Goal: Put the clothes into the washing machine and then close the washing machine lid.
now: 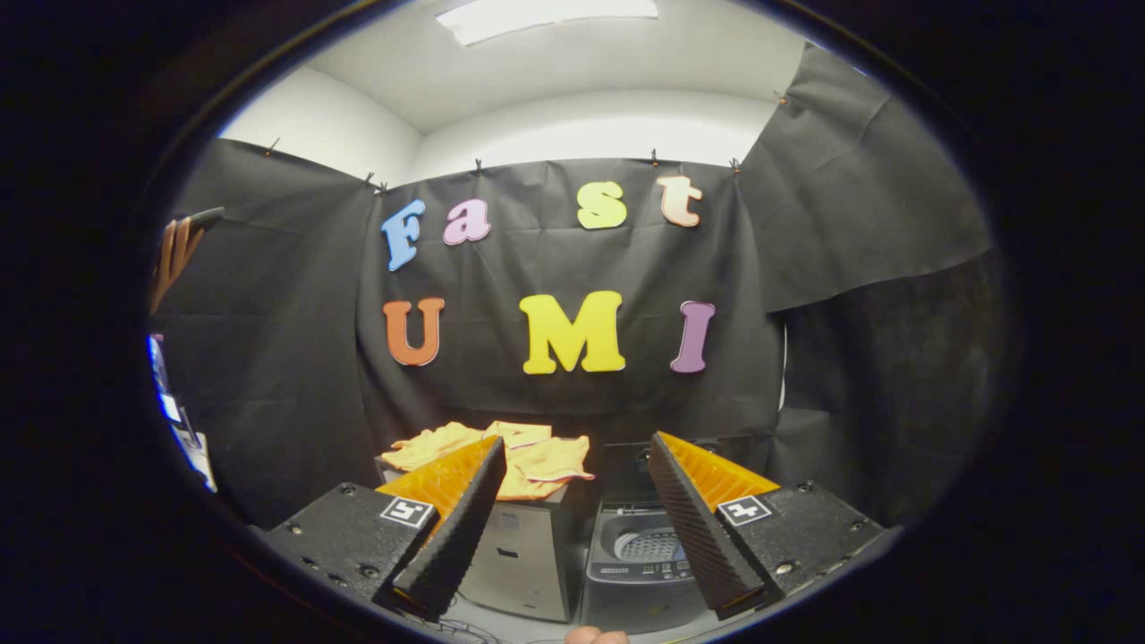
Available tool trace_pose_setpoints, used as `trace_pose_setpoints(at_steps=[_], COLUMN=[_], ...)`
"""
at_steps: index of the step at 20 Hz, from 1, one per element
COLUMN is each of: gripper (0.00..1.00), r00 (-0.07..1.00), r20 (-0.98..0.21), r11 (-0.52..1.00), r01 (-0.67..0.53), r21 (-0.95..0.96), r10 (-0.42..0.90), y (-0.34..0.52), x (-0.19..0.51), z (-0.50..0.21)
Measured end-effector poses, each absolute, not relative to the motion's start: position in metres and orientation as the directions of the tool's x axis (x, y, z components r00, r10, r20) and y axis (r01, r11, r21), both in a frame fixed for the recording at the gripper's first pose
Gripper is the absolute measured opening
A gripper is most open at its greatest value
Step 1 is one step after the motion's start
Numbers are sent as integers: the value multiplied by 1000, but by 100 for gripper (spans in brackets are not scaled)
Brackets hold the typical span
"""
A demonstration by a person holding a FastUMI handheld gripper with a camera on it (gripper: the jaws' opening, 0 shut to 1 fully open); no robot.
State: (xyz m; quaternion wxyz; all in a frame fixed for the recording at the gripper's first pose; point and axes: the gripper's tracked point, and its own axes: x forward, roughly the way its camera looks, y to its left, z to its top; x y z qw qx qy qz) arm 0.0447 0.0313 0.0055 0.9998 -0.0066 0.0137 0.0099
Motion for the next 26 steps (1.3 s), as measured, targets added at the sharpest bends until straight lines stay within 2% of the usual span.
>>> trace_pose_setpoints(at_steps=[5, 10, 20, 26], gripper=[100, 100, 100, 100], r00=[997, 981, 856, 832], r20=[-61, -122, -421, -494], r11=[999, 987, 954, 963], r01=[-49, -148, -276, -265], r21=[0, 56, 118, 43], r10=[49, 154, 300, 251], y=[43, 77, 171, 193], x=[82, 158, 315, 378], z=[4, -3, -93, -139])
